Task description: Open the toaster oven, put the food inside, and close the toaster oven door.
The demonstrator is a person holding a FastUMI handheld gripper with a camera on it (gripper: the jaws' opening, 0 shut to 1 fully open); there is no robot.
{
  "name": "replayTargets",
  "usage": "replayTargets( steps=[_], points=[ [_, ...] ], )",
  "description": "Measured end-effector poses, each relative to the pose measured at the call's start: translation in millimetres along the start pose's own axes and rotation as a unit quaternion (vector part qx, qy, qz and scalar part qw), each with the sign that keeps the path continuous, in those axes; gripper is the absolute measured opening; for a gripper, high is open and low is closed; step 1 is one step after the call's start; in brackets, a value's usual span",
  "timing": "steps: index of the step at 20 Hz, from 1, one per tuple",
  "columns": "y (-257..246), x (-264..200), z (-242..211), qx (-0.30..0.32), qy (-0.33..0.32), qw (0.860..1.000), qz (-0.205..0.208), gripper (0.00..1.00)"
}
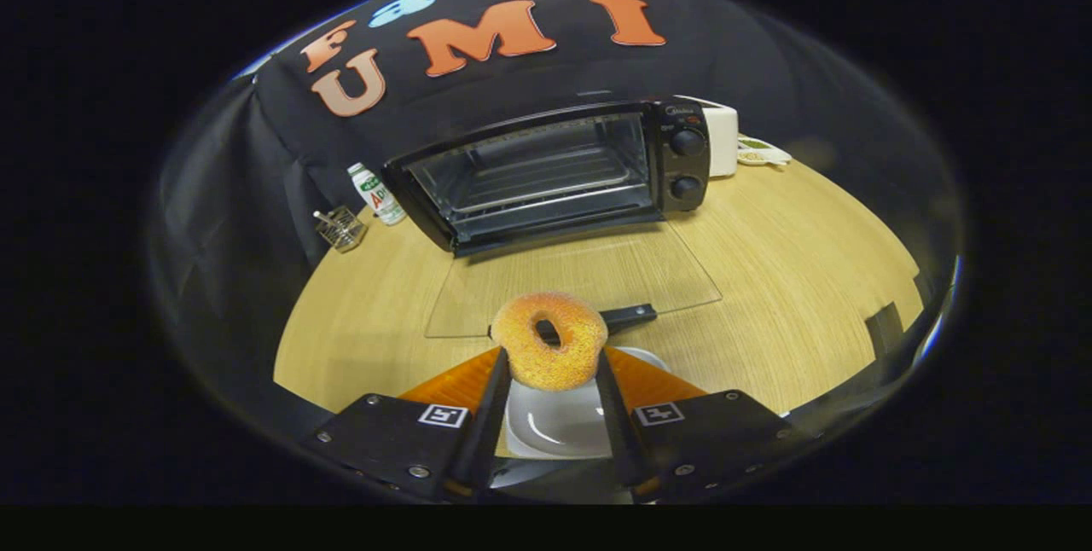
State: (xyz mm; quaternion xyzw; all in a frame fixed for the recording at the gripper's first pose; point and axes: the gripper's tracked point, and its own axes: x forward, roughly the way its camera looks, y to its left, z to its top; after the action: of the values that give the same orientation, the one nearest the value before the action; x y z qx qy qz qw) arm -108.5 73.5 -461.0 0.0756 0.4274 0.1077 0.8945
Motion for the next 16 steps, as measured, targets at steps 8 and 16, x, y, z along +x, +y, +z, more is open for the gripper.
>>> replayTargets(
  steps=[8, 16],
  points=[
    [29, 28, 61, 0.063, -0.023, 0.996, 0.055, 0.56],
    [46, 58, 113, 0.152, -0.043, 0.982, 0.107, 0.56]
  ],
)
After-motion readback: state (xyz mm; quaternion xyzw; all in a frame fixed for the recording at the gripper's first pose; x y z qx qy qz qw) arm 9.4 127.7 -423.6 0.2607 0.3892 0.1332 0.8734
